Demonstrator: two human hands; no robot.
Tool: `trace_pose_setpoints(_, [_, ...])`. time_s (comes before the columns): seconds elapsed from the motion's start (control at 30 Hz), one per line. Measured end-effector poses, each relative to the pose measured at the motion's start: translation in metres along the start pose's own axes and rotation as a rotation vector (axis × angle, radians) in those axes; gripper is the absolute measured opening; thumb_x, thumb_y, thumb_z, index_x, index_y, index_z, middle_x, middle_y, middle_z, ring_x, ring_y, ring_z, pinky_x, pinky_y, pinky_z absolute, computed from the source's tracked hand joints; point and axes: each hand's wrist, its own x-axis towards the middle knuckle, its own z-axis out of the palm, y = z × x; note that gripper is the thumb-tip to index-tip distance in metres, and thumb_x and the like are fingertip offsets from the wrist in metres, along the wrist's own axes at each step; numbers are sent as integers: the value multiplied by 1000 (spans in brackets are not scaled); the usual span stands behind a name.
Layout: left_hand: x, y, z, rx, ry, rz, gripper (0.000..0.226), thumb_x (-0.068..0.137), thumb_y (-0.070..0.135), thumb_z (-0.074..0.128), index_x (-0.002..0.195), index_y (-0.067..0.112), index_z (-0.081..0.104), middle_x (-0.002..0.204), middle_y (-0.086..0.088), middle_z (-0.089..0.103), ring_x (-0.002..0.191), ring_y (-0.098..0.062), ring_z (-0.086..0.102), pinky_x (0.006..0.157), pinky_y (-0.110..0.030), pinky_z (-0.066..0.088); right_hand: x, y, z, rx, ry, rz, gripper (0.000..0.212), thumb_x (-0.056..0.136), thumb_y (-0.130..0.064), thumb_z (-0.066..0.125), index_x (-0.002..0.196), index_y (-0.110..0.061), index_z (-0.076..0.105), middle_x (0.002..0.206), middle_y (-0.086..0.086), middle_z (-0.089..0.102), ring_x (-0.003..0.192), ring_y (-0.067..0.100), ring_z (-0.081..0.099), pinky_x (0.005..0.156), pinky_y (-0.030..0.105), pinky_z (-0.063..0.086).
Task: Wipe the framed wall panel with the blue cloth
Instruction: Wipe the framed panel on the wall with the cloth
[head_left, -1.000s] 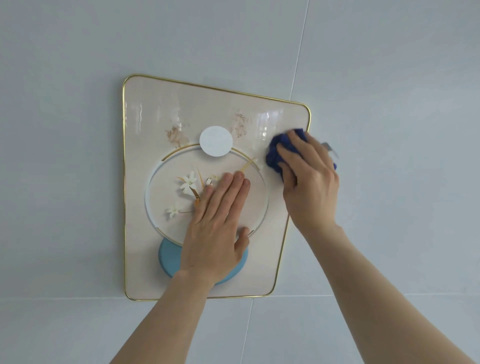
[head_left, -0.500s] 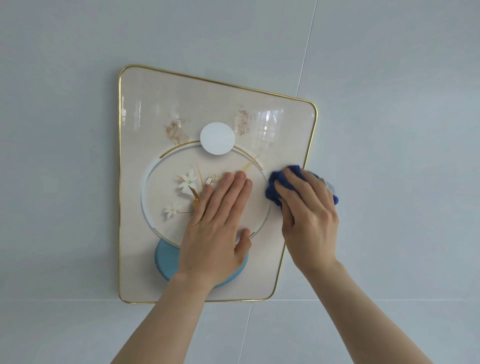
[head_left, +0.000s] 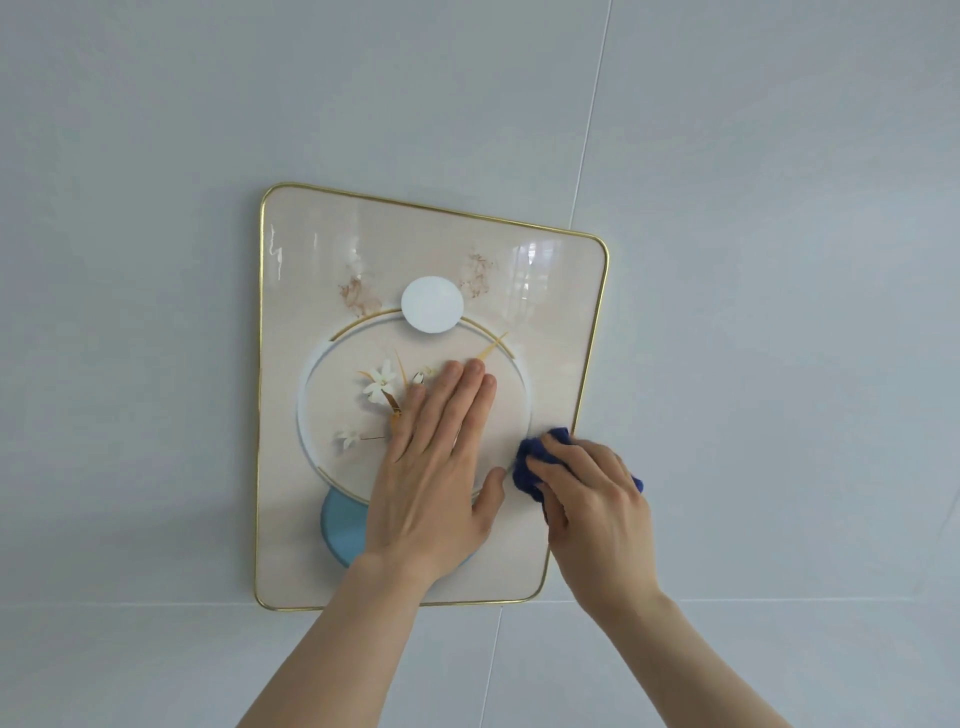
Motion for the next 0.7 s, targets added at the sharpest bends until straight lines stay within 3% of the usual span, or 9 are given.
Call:
trace_pose_setpoints(0.07, [-1, -2, -5, 0, 8, 4, 84, 98, 43, 52, 165, 14, 11, 175, -2, 7, 162, -21, 2, 130, -50, 18, 12, -5, -11, 98, 58, 98, 28, 85, 3, 77, 104, -16, 82, 114, -4, 79, 106, 26, 72, 81, 31, 59])
trace_pose_setpoints(0.13, [1, -6, -11, 10, 24, 2, 86, 97, 42, 54, 165, 15, 9, 176, -3, 6, 162, -21, 2, 131, -49, 16, 39, -10, -21, 178, 169, 161, 23, 92, 0, 75, 109, -15, 82, 118, -2, 79, 113, 27, 70, 86, 34, 59])
trace_pose_setpoints(0.27, [5, -14, -12, 12, 27, -17, 92, 95, 44, 56, 165, 15, 4, 176, -4, 2, 162, -22, 0, 131, -48, 14, 107, -24, -30, 227, 323, 58, 22, 95, -1, 73, 112, -11, 80, 124, 3, 77, 122, 29, 67, 95, 35, 56])
trace_pose_setpoints(0.43, [4, -21, -4, -13, 21, -31, 98, 92, 44, 64, 165, 15, 5, 176, -3, 5, 162, -20, 2, 130, -49, 20, 137, -38, -5, 71, 253, -193, 27, 86, 8, 75, 107, -10, 80, 130, 6, 74, 133, 29, 60, 94, 39, 54])
trace_pose_setpoints(0.7, [7, -27, 8, -37, 82, -18, 98, 89, 44, 65, 165, 13, 12, 175, -2, 9, 162, -18, 5, 130, -45, 15, 159, -49, 13, 109, 344, -172, 25, 93, 5, 70, 114, -6, 78, 129, 9, 74, 134, 34, 60, 108, 40, 47])
